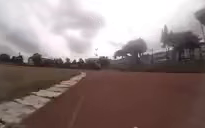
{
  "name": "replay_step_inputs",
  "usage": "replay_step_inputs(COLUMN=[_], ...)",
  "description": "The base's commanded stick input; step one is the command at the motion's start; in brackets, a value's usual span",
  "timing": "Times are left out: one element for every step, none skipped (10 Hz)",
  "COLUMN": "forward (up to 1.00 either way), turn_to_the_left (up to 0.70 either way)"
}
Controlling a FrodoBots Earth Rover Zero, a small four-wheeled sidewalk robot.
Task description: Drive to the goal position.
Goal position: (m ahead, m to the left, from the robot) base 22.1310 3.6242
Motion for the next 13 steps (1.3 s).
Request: replay_step_inputs(forward=[1.00,1.00,1.00,1.00,1.00,1.00,1.00,1.00,1.00,1.00,1.00,1.00,1.00], turn_to_the_left=[0.00,0.00,0.00,0.00,0.00,0.00,0.00,0.00,0.00,0.00,0.00,0.00,0.00])
